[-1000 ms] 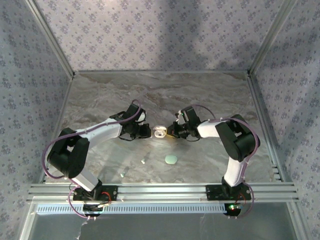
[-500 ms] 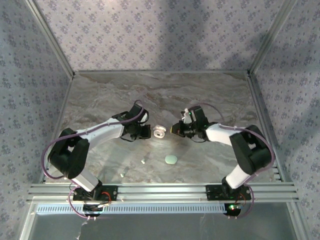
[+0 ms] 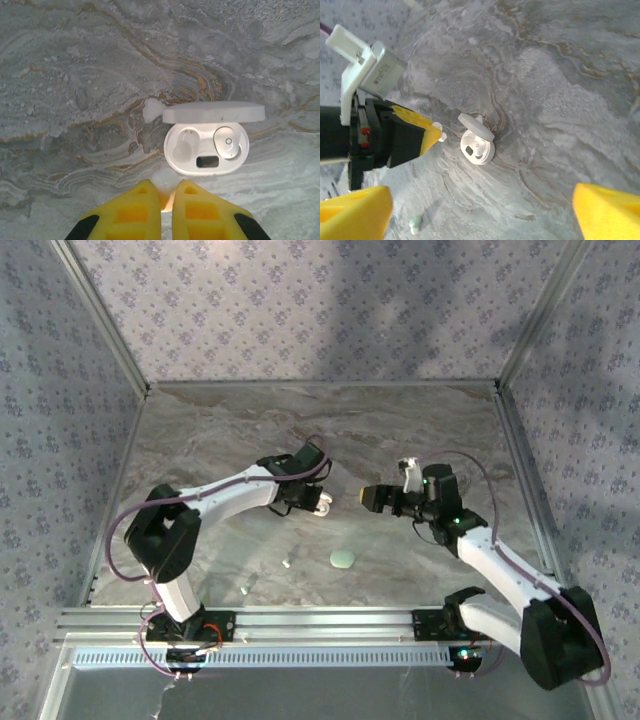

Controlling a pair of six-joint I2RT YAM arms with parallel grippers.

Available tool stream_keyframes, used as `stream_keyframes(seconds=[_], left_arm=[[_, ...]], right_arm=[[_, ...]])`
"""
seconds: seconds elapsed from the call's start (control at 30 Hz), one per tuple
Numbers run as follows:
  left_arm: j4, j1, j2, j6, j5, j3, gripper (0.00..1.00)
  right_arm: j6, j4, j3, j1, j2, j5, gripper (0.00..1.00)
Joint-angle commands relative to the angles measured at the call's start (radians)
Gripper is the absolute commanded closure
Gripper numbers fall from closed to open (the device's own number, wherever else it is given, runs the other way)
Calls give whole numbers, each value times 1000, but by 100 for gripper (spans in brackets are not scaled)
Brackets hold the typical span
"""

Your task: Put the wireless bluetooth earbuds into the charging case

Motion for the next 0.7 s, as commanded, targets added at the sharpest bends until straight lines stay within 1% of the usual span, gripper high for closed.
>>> stream_keyframes(seconds=[0.0,0.1,0.2,0.67], left_arm=[[-70,-32,59,61,-120,73,92],[-134,-55,113,72,-171,127,93],[-152,-67,146,76,-198,155,93],[-139,-72,180,67,-187,169,93]], right_arm=[[-11,57,-45,-11,-57,66,0],[0,64,-59,-25,-54,69,0],[8,77,-61,-32,-36,64,0],[16,93,-63,-38,-22,45,0]])
